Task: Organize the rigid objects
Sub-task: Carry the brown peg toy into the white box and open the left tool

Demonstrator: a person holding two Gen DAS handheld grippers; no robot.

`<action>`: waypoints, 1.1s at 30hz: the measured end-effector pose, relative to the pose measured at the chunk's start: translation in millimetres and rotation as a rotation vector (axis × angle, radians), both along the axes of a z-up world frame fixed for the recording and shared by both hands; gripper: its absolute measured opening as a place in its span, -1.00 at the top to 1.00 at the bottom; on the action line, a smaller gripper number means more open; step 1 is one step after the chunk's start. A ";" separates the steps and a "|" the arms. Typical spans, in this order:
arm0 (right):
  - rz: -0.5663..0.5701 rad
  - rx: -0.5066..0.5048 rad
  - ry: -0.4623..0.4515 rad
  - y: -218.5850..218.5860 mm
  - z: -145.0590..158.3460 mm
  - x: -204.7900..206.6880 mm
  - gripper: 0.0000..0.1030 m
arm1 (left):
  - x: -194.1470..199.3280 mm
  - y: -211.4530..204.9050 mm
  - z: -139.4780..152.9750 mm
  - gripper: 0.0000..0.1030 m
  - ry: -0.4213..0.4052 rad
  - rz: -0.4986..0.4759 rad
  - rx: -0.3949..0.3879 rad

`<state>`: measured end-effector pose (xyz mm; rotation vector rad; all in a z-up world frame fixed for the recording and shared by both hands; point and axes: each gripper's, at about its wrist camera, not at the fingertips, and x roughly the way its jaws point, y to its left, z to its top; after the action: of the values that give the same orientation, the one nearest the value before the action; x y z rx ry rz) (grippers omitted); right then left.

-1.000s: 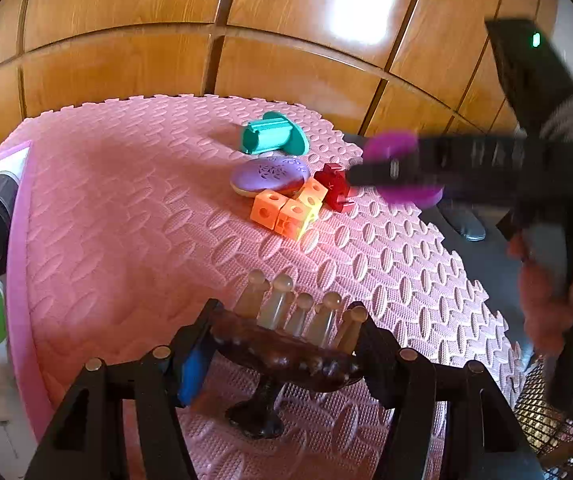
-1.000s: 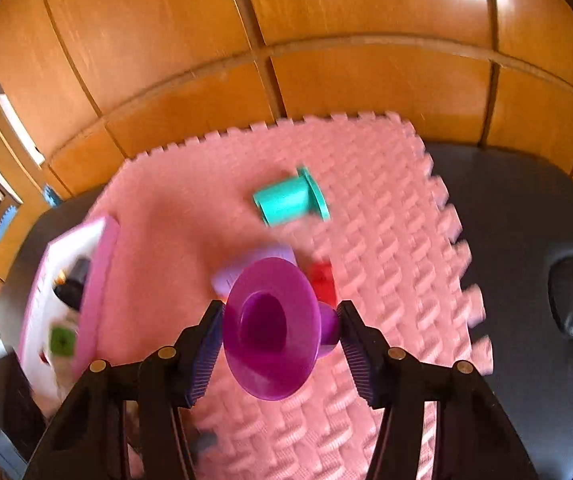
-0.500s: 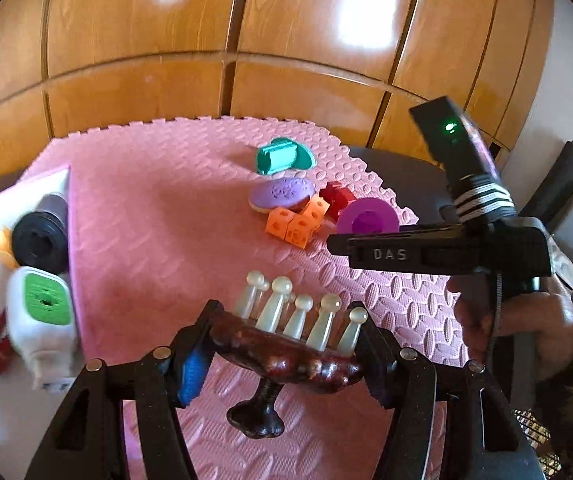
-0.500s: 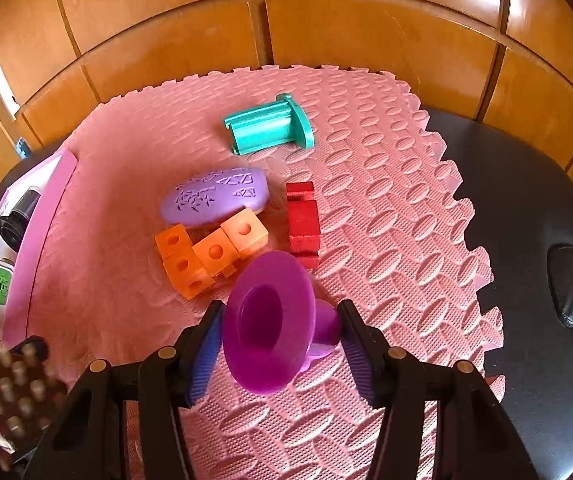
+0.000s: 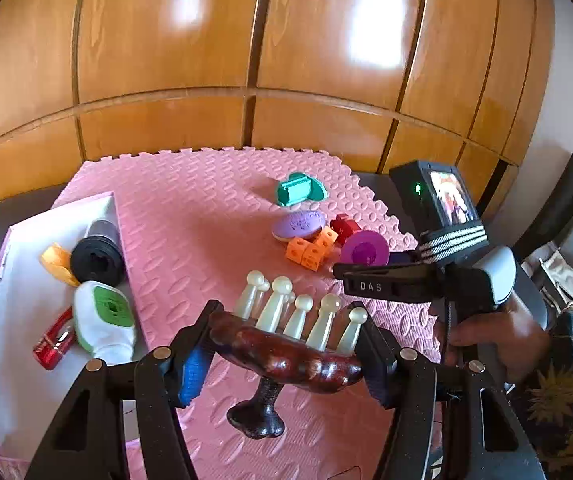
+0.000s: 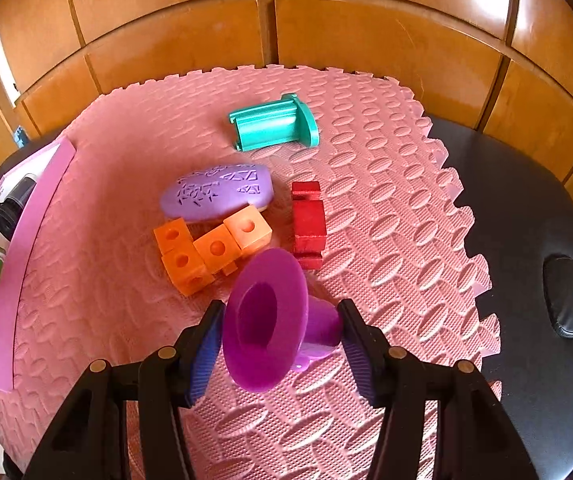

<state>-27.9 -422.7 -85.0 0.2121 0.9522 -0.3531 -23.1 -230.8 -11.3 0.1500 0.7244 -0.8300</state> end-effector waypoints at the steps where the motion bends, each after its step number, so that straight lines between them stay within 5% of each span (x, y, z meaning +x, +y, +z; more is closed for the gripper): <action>1: 0.001 -0.006 -0.001 0.8 -0.1 -0.1 -0.12 | -0.3 2.0 2.3 -0.23 -0.004 0.005 -0.003; 19: 0.019 -0.067 -0.057 6.1 -1.6 -5.6 -0.12 | 12.0 42.0 23.1 -0.23 0.040 0.073 -0.068; 25: 0.019 -0.068 -0.058 7.0 -1.2 -5.9 -0.12 | 51.0 89.5 34.9 -0.23 0.070 0.184 -0.114; 33: 0.018 -0.066 -0.050 6.7 -1.6 -4.5 -0.11 | 137.6 146.9 19.9 -0.23 0.088 0.382 -0.066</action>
<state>-32.4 -416.0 -86.6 0.1511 0.8911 -0.3604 114.6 -83.9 8.6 -0.0839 0.7768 -0.4967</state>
